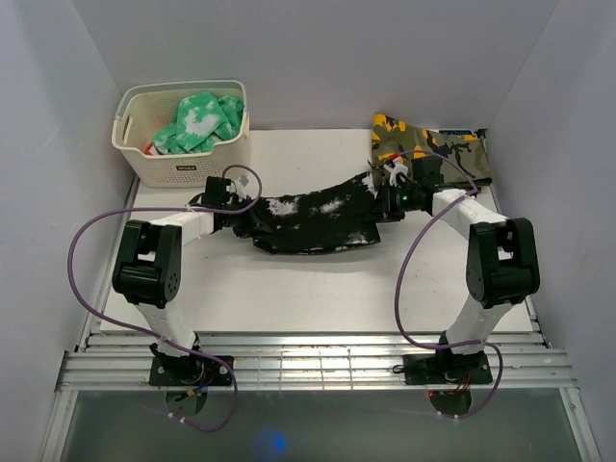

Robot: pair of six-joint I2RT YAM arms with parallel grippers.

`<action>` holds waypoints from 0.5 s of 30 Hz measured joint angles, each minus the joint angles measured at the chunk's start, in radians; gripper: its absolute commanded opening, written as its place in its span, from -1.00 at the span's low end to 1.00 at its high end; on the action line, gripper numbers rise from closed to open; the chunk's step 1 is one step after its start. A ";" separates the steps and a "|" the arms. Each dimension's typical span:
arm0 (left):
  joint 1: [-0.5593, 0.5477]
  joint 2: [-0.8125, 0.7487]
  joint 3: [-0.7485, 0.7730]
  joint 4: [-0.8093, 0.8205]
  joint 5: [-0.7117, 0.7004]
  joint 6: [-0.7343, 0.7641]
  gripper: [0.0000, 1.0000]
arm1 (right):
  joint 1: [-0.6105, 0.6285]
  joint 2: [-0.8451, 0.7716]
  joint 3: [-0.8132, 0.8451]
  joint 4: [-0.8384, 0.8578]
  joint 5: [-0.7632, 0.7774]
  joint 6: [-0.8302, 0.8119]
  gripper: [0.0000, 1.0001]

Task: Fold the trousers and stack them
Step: Neatly place the folded trousers to the corner

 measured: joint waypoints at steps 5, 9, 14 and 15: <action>-0.055 0.001 0.077 0.010 0.000 -0.014 -1.00 | -0.053 -0.022 0.086 -0.049 0.022 -0.072 -0.84; -0.105 0.022 0.154 0.037 0.000 -0.017 -1.00 | -0.105 -0.022 0.149 -0.105 0.035 -0.122 -0.84; -0.157 0.100 0.299 0.114 0.001 -0.022 -1.00 | -0.178 -0.016 0.290 -0.143 0.051 -0.188 -0.84; -0.169 0.129 0.342 0.138 0.002 -0.025 -1.00 | -0.196 -0.013 0.327 -0.147 0.052 -0.203 -0.85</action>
